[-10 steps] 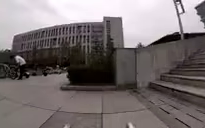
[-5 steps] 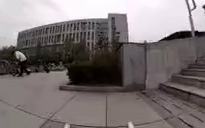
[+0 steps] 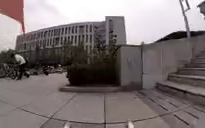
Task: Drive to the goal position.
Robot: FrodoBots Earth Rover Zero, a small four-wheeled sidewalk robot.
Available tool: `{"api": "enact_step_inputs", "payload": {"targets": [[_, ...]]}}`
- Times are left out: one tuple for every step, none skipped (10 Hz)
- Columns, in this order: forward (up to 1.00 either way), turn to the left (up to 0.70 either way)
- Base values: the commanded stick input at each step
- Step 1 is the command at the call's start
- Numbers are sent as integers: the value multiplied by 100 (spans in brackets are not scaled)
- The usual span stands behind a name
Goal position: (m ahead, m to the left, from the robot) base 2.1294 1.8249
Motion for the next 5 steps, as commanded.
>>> {"api": "enact_step_inputs", "payload": {"targets": [[-69,0],[-69,0],[-69,0],[-69,0],[-69,0]]}}
